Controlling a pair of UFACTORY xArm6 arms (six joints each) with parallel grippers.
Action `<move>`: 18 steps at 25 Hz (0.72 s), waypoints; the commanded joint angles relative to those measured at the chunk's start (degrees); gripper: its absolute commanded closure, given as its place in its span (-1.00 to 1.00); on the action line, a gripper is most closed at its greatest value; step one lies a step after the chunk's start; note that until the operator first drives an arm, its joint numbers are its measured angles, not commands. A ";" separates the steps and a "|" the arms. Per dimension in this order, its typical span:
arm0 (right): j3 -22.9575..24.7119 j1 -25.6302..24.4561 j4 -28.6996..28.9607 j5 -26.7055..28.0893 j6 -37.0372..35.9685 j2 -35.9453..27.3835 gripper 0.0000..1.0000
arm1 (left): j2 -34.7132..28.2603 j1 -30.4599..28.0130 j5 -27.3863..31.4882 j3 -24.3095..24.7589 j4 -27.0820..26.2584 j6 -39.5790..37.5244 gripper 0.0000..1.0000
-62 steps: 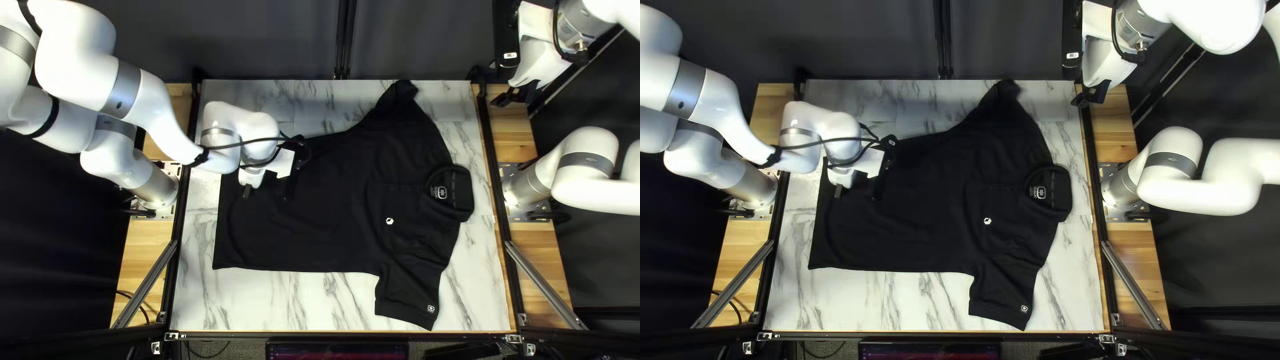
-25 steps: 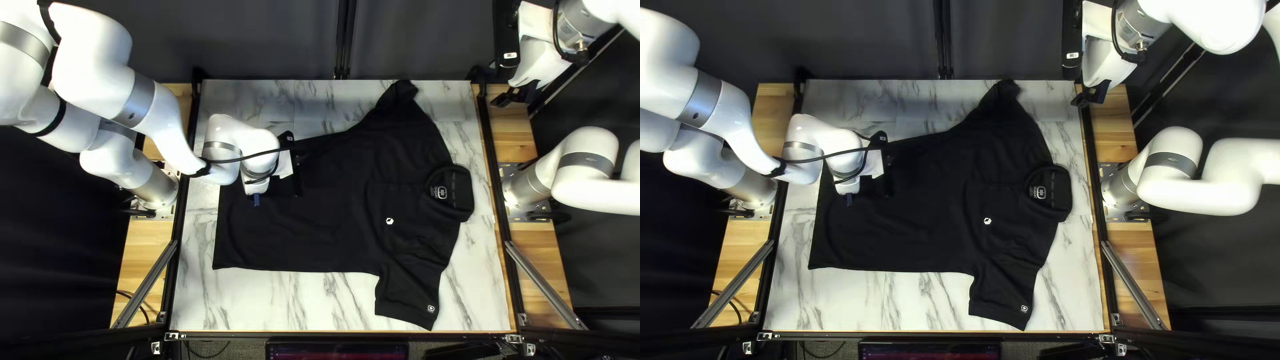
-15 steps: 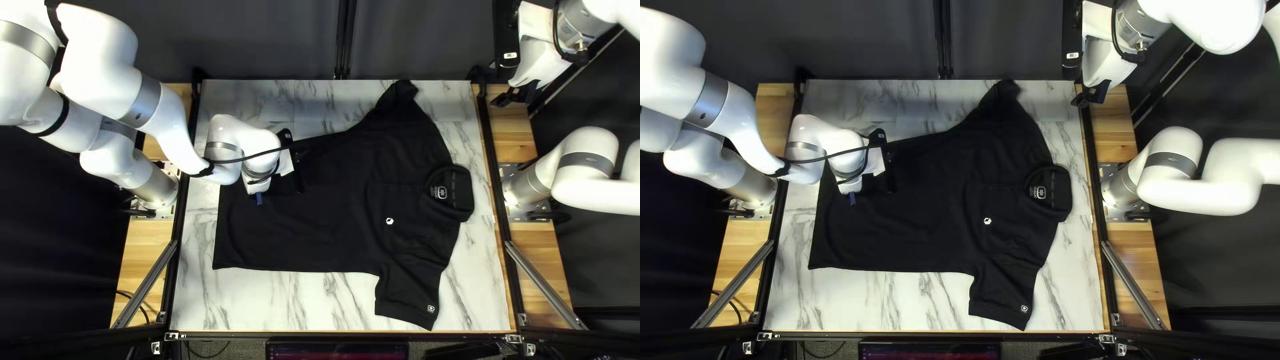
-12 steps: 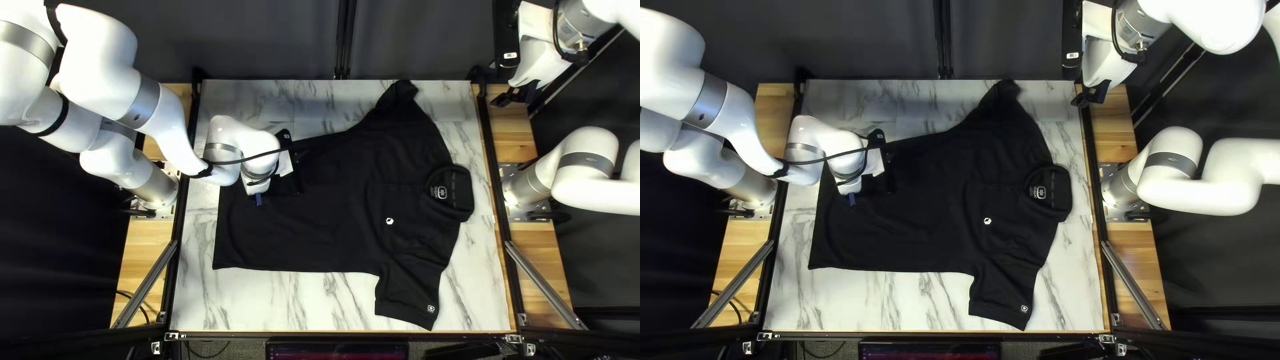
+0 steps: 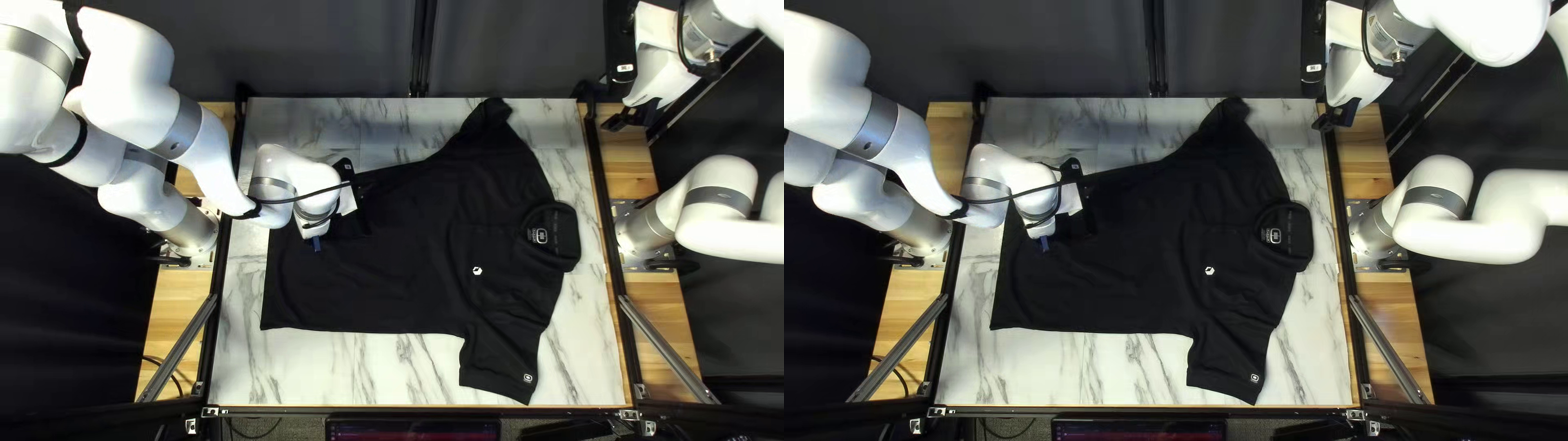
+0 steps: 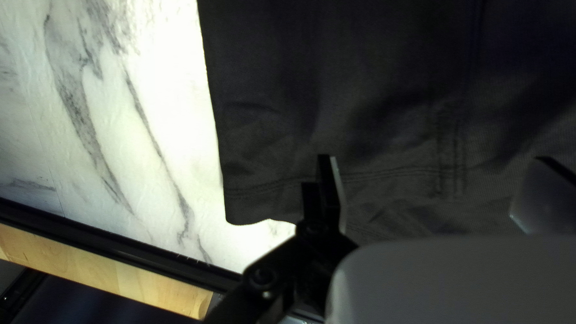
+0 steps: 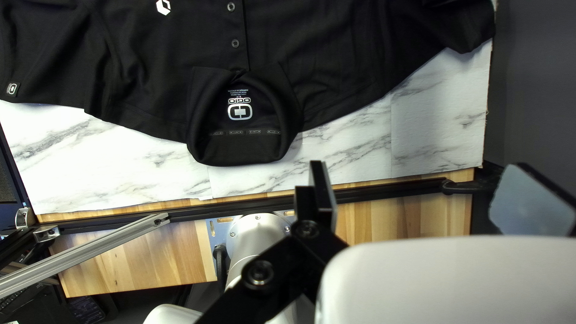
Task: Fold t-shirt
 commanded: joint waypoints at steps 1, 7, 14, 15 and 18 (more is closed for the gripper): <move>0.00 0.00 0.00 0.00 0.00 0.00 -1.00 | 0.33 0.84 -0.93 0.30 -0.29 0.75 0.45; 0.00 0.00 0.00 0.00 0.00 0.00 -1.00 | 0.28 0.80 -0.63 -0.05 -0.80 1.16 0.65; 0.00 0.00 0.00 0.00 0.00 0.00 -1.00 | -3.42 -1.29 5.52 -1.76 -0.33 0.03 0.87; 0.00 0.00 0.00 0.00 0.00 0.00 -1.00 | -4.08 -1.64 6.72 -1.99 -0.07 -0.18 0.88; 0.00 0.00 0.00 0.00 0.00 0.00 -1.00 | -5.63 -2.45 8.75 -1.88 0.38 -0.82 0.92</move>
